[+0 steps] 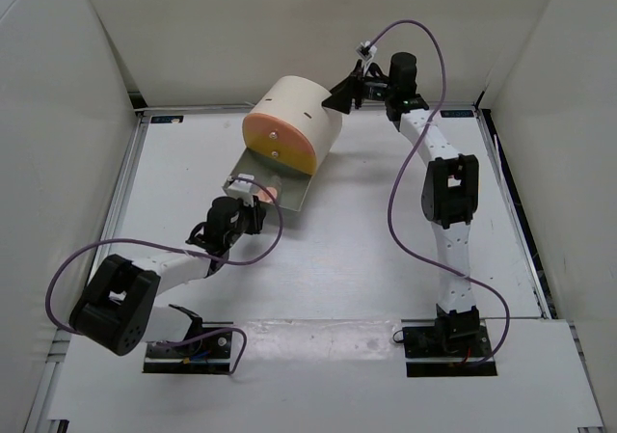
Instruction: Organize the makeup
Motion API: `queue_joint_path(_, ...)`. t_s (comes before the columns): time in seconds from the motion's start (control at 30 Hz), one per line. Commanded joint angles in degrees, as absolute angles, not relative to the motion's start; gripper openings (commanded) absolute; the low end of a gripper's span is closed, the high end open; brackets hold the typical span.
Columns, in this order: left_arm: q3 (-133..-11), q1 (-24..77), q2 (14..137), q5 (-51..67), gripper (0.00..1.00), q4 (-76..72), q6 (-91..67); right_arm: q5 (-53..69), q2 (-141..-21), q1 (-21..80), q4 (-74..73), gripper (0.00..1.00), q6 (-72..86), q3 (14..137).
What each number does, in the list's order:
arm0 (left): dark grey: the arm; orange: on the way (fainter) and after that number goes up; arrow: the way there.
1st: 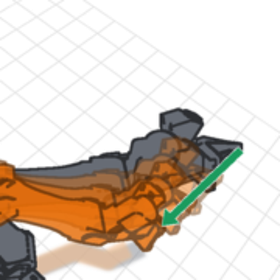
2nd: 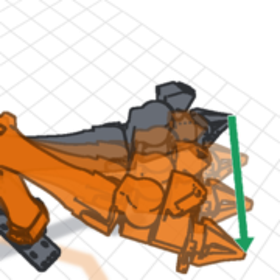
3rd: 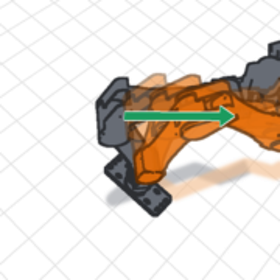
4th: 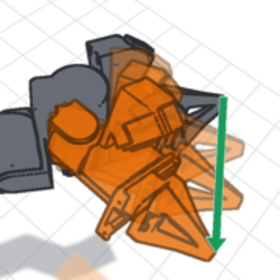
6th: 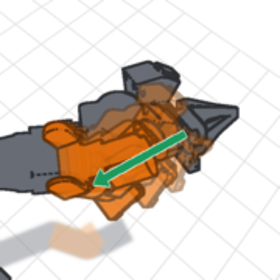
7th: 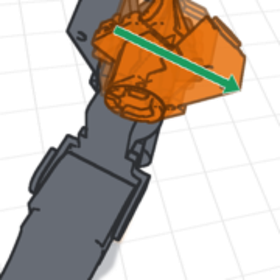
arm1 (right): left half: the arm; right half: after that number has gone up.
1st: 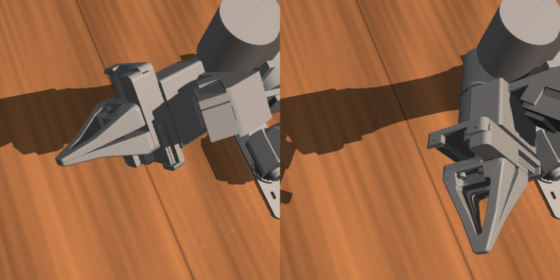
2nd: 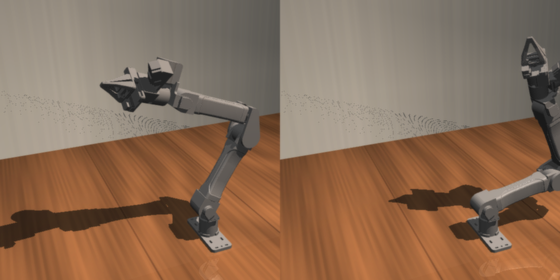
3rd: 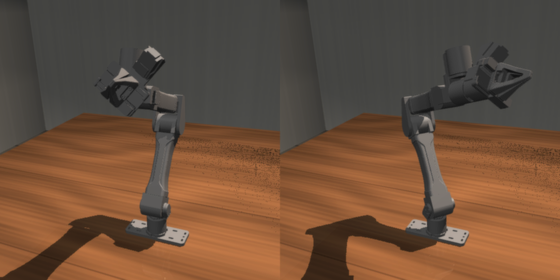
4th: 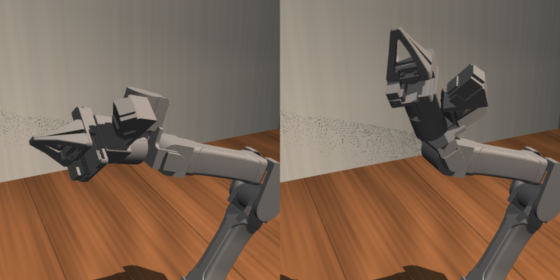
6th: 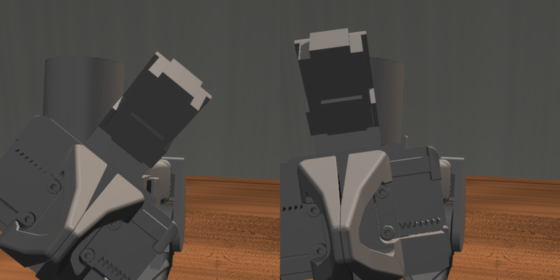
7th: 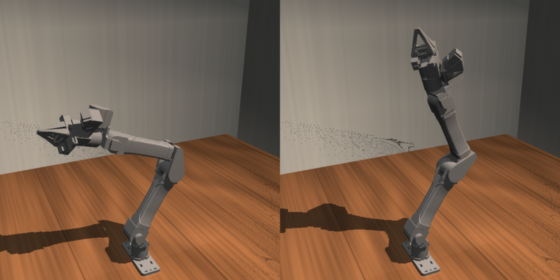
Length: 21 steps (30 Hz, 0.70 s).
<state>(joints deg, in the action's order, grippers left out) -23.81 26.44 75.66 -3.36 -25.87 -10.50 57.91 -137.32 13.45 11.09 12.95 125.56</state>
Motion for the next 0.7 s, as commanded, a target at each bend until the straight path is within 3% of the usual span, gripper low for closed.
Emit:
queue_joint_path(0.0,-23.4,25.5,71.7,1.4,0.09,-29.2,-10.8,62.0,-135.7,14.4,13.9,0.74,12.0,124.6)
queue_joint_path(0.43,-33.7,20.3,91.1,13.2,0.09,-47.1,-8.4,66.0,-137.1,15.1,15.8,0.72,14.8,124.8)
queue_joint_path(0.67,-39.8,19.9,97.4,13.4,0.09,-53.1,-9.5,67.4,-137.8,15.1,14.7,0.72,14.4,124.6)
